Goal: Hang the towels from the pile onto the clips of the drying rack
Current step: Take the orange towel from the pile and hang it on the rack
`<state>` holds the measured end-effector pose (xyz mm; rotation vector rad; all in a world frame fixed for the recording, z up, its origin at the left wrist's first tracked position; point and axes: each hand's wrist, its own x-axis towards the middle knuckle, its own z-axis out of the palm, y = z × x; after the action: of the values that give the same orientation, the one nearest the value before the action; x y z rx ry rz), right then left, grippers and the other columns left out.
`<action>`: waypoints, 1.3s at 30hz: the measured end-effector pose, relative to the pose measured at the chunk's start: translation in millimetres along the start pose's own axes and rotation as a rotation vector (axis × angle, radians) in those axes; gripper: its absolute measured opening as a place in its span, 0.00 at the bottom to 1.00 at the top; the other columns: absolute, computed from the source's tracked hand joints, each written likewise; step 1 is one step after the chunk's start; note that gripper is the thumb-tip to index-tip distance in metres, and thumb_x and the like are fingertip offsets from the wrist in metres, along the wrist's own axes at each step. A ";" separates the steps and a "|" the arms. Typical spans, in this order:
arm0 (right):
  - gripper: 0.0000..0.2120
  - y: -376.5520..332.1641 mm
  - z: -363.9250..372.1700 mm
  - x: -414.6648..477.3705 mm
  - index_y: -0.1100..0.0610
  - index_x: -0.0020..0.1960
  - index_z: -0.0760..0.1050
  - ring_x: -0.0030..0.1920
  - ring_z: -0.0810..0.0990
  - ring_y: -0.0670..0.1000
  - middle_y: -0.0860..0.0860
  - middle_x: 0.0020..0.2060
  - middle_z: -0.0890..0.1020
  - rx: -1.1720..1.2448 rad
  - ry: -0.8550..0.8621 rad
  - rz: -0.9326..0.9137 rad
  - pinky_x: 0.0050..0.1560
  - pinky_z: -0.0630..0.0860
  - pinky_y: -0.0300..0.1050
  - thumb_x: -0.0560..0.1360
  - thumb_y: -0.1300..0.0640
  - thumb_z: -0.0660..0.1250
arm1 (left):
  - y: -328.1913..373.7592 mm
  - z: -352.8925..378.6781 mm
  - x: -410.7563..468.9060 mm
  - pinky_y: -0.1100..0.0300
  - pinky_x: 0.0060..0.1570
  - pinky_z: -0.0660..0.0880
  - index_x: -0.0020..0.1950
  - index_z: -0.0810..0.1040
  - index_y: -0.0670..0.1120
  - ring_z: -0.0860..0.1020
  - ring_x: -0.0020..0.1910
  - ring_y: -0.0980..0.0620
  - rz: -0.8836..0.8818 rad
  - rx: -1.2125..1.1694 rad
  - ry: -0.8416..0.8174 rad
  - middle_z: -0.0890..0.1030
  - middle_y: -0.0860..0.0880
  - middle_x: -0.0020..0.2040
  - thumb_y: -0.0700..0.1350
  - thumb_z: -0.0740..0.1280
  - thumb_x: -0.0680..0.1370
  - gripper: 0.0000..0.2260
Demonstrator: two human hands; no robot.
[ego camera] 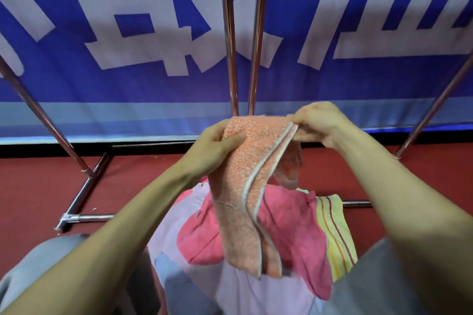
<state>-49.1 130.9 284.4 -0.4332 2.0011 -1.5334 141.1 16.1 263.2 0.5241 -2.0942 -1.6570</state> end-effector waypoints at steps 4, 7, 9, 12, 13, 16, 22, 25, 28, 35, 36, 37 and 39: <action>0.09 6.1 16.1 -4.1 0.55 0.37 0.75 0.31 0.74 0.47 0.47 0.30 0.74 -0.307 0.031 -0.254 0.37 0.79 0.46 0.73 0.56 0.72 | 14.0 -7.4 1.7 0.69 0.39 0.74 0.43 0.82 0.49 0.78 0.36 0.65 0.091 0.168 -0.012 0.83 0.58 0.35 0.48 0.64 0.79 0.09; 0.10 4.9 44.3 -15.4 0.56 0.42 0.72 0.38 0.79 0.49 0.50 0.35 0.80 -0.098 -0.254 -0.259 0.49 0.77 0.47 0.80 0.52 0.62 | 20.8 -10.8 3.5 0.61 0.38 0.71 0.40 0.79 0.37 0.73 0.33 0.57 0.142 0.251 0.028 0.77 0.51 0.33 0.56 0.61 0.79 0.22; 0.15 1.9 59.1 -24.2 0.55 0.40 0.66 0.33 0.78 0.47 0.48 0.31 0.81 0.101 -0.492 -0.150 0.41 0.76 0.40 0.83 0.51 0.53 | 22.5 -15.7 1.9 0.60 0.33 0.67 0.36 0.72 0.33 0.68 0.30 0.53 0.129 0.241 0.054 0.71 0.46 0.31 0.58 0.59 0.79 0.28; 0.17 5.3 74.1 -27.6 0.54 0.38 0.63 0.29 0.68 0.46 0.47 0.27 0.74 0.260 -0.705 -0.040 0.36 0.67 0.39 0.83 0.47 0.49 | 25.0 -25.5 -2.7 0.61 0.29 0.64 0.30 0.68 0.39 0.64 0.27 0.52 0.112 0.236 0.107 0.66 0.46 0.28 0.58 0.59 0.79 0.26; 0.18 7.1 79.2 -27.1 0.54 0.39 0.65 0.31 0.68 0.47 0.49 0.30 0.73 0.225 -0.722 -0.043 0.38 0.66 0.41 0.82 0.44 0.50 | 25.6 -29.2 -4.5 0.62 0.29 0.65 0.29 0.68 0.41 0.64 0.26 0.53 0.105 0.248 0.116 0.66 0.47 0.26 0.58 0.59 0.79 0.25; 0.23 11.4 92.8 -27.1 0.56 0.46 0.74 0.45 0.76 0.56 0.55 0.41 0.78 0.081 -0.813 -0.101 0.55 0.71 0.48 0.78 0.37 0.54 | 24.7 -42.5 -9.1 0.60 0.34 0.69 0.30 0.70 0.38 0.69 0.26 0.54 0.071 0.303 0.126 0.71 0.48 0.26 0.58 0.57 0.80 0.28; 0.12 -3.6 94.5 -40.3 0.60 0.48 0.81 0.39 0.83 0.49 0.53 0.39 0.85 -0.067 -0.934 -0.166 0.44 0.80 0.42 0.72 0.51 0.68 | 20.3 -69.1 -15.7 0.61 0.38 0.70 0.38 0.79 0.40 0.72 0.29 0.62 0.045 0.393 0.181 0.76 0.54 0.30 0.56 0.55 0.82 0.24; 0.14 -22.9 92.8 -47.4 0.59 0.50 0.81 0.40 0.83 0.48 0.52 0.40 0.85 -0.099 -0.869 -0.295 0.43 0.80 0.40 0.70 0.52 0.67 | 15.2 -80.1 -17.3 0.57 0.40 0.70 0.37 0.74 0.36 0.72 0.32 0.54 -0.029 0.369 0.165 0.75 0.49 0.32 0.59 0.56 0.80 0.28; 0.15 -48.2 88.3 -49.8 0.57 0.52 0.80 0.44 0.81 0.45 0.51 0.43 0.84 -0.221 -0.660 -0.531 0.47 0.79 0.39 0.71 0.49 0.66 | 12.6 -86.1 -20.8 0.56 0.42 0.70 0.36 0.76 0.39 0.72 0.35 0.52 -0.082 0.225 0.212 0.76 0.48 0.34 0.60 0.56 0.80 0.27; 0.13 -111.2 70.3 -59.7 0.63 0.53 0.81 0.43 0.79 0.43 0.54 0.46 0.84 -0.450 -0.377 -0.785 0.46 0.76 0.36 0.79 0.55 0.64 | 26.8 -88.9 -27.2 0.52 0.60 0.75 0.56 0.81 0.43 0.80 0.51 0.52 -0.099 -0.096 -0.095 0.83 0.46 0.54 0.49 0.68 0.75 0.13; 0.13 -119.3 68.7 -62.3 0.63 0.54 0.81 0.44 0.79 0.44 0.55 0.47 0.84 -0.472 -0.340 -0.802 0.47 0.76 0.38 0.79 0.54 0.64 | 36.6 -89.7 -27.7 0.54 0.55 0.77 0.54 0.81 0.43 0.81 0.48 0.52 -0.065 -0.057 -0.114 0.84 0.46 0.51 0.46 0.71 0.73 0.12; 0.13 -125.9 67.3 -65.3 0.62 0.54 0.81 0.45 0.79 0.45 0.55 0.48 0.84 -0.481 -0.305 -0.814 0.48 0.76 0.38 0.79 0.55 0.64 | 46.5 -90.1 -28.3 0.55 0.52 0.78 0.52 0.82 0.43 0.81 0.46 0.52 -0.032 0.013 -0.107 0.84 0.47 0.49 0.43 0.73 0.71 0.11; 0.12 -141.7 64.3 -71.0 0.61 0.53 0.82 0.44 0.79 0.43 0.53 0.47 0.83 -0.471 -0.245 -0.843 0.47 0.75 0.35 0.79 0.56 0.63 | 71.3 -91.8 -27.1 0.54 0.51 0.79 0.51 0.82 0.42 0.83 0.46 0.52 0.029 0.137 -0.069 0.85 0.46 0.48 0.40 0.76 0.69 0.12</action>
<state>33.8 81.5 425.6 -1.7370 2.0696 -1.2993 210.8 -28.9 349.0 0.4832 -2.2663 -1.5443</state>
